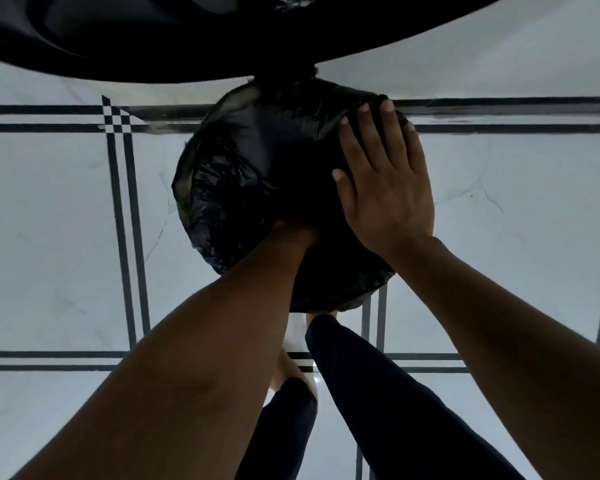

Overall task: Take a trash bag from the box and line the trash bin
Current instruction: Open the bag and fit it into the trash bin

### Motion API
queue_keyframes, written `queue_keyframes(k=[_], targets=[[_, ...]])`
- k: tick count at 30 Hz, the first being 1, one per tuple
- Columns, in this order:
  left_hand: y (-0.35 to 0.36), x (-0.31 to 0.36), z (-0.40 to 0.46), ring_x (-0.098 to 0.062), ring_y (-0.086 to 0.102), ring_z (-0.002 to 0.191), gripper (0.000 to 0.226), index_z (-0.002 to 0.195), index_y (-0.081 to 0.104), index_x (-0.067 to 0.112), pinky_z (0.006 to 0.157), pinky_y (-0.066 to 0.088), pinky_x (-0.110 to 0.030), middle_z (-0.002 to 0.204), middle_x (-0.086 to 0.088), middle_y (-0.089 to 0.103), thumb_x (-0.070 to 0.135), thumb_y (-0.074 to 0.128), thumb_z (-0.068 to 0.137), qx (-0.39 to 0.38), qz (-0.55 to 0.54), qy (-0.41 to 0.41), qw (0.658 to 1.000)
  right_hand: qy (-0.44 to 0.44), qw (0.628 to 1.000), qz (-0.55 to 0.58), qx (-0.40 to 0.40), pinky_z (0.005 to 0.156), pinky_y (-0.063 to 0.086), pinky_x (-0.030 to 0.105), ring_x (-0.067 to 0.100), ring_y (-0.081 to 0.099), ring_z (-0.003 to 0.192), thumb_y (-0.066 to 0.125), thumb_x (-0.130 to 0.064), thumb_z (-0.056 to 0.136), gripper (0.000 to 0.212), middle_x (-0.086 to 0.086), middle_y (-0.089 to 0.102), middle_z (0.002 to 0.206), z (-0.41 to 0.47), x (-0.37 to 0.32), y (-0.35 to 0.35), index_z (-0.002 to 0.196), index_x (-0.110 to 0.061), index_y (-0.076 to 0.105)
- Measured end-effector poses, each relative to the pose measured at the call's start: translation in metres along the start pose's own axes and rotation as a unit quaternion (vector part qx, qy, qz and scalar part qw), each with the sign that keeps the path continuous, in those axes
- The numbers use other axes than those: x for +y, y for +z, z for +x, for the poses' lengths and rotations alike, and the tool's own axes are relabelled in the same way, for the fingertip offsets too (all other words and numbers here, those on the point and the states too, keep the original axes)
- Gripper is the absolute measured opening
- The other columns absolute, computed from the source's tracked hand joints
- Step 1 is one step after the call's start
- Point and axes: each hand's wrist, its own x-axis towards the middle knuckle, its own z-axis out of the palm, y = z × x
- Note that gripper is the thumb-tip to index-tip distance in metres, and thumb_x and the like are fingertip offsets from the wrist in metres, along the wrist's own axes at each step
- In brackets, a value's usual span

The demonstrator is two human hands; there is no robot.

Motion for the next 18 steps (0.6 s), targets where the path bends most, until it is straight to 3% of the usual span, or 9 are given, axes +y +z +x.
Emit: queue_keyframes(k=[3, 6, 7, 9, 11, 13, 15, 18], targets=[[-0.002, -0.005, -0.003, -0.032, 0.020, 0.153, 0.070, 0.162, 0.013, 0.020, 0.121, 0.021, -0.042, 0.169, -0.012, 0.016, 0.050, 0.041, 0.105, -0.017, -0.009, -0.031, 0.999, -0.001, 1.000, -0.002, 0.001, 0.124, 0.017, 0.052, 0.034, 0.012, 0.156, 0.027, -0.040, 0.109, 0.058, 0.013, 0.022, 0.168, 0.000, 0.001, -0.001, 0.160, -0.013, 0.025], [-0.002, -0.010, -0.003, -0.034, 0.055, 0.130, 0.043, 0.140, 0.056, 0.012, 0.104, 0.045, -0.039, 0.144, -0.018, 0.056, 0.034, 0.049, 0.104, 0.149, 0.002, 0.024, 0.989, 0.001, 1.000, 0.001, 0.001, 0.124, 0.017, 0.052, 0.034, 0.012, 0.156, 0.028, -0.040, 0.109, 0.058, 0.012, 0.022, 0.168, 0.000, -0.001, -0.002, 0.161, -0.013, 0.024], [-0.002, -0.010, -0.004, -0.036, 0.062, 0.120, 0.036, 0.128, 0.065, 0.007, 0.097, 0.050, -0.038, 0.132, -0.019, 0.064, 0.028, 0.051, 0.103, 0.198, 0.018, 0.039, 0.979, 0.001, 1.000, 0.003, 0.003, 0.124, 0.017, 0.052, 0.034, 0.013, 0.156, 0.029, -0.039, 0.109, 0.058, 0.012, 0.022, 0.168, 0.000, -0.002, -0.002, 0.161, -0.013, 0.024], [0.000, -0.010, -0.001, -0.037, 0.066, 0.109, 0.029, 0.116, 0.070, 0.003, 0.089, 0.053, -0.037, 0.121, -0.021, 0.069, 0.020, 0.052, 0.101, 0.223, 0.040, 0.061, 0.972, 0.003, 1.000, 0.001, 0.005, 0.124, 0.017, 0.052, 0.034, 0.013, 0.156, 0.030, -0.039, 0.108, 0.058, 0.012, 0.022, 0.168, -0.001, -0.002, -0.001, 0.161, -0.014, 0.024], [0.002, -0.010, 0.007, -0.036, 0.061, 0.120, 0.038, 0.134, 0.060, 0.006, 0.097, 0.049, -0.037, 0.135, -0.021, 0.061, 0.025, 0.053, 0.102, 0.205, 0.058, 0.068, 0.975, 0.004, 1.000, -0.003, 0.007, 0.124, 0.017, 0.053, 0.034, 0.013, 0.156, 0.029, -0.040, 0.108, 0.058, 0.012, 0.022, 0.168, -0.001, 0.000, 0.000, 0.161, -0.014, 0.024], [0.007, -0.011, 0.021, -0.036, 0.039, 0.142, 0.069, 0.158, 0.027, 0.015, 0.115, 0.035, -0.043, 0.158, -0.018, 0.034, 0.042, 0.053, 0.101, 0.169, 0.094, 0.052, 0.980, 0.001, 1.000, -0.008, 0.007, 0.124, 0.017, 0.053, 0.034, 0.013, 0.156, 0.029, -0.040, 0.109, 0.058, 0.013, 0.022, 0.168, -0.001, 0.001, 0.000, 0.160, -0.014, 0.025], [0.012, -0.016, 0.034, -0.037, 0.014, 0.153, 0.092, 0.163, 0.000, 0.024, 0.123, 0.021, -0.054, 0.168, -0.014, 0.009, 0.059, 0.052, 0.096, 0.126, 0.102, 0.029, 0.986, -0.002, 1.000, -0.010, 0.008, 0.124, 0.017, 0.052, 0.035, 0.013, 0.156, 0.028, -0.041, 0.109, 0.058, 0.014, 0.022, 0.168, -0.001, 0.001, 0.001, 0.160, -0.014, 0.027], [0.021, -0.028, 0.044, -0.035, 0.014, 0.154, 0.091, 0.162, 0.002, 0.028, 0.121, 0.021, -0.054, 0.169, -0.010, 0.008, 0.065, 0.050, 0.094, 0.092, 0.026, 0.002, 0.995, -0.001, 1.000, -0.012, 0.009, 0.124, 0.016, 0.052, 0.035, 0.013, 0.156, 0.029, -0.043, 0.108, 0.058, 0.014, 0.023, 0.167, -0.001, 0.001, 0.001, 0.159, -0.013, 0.030]])
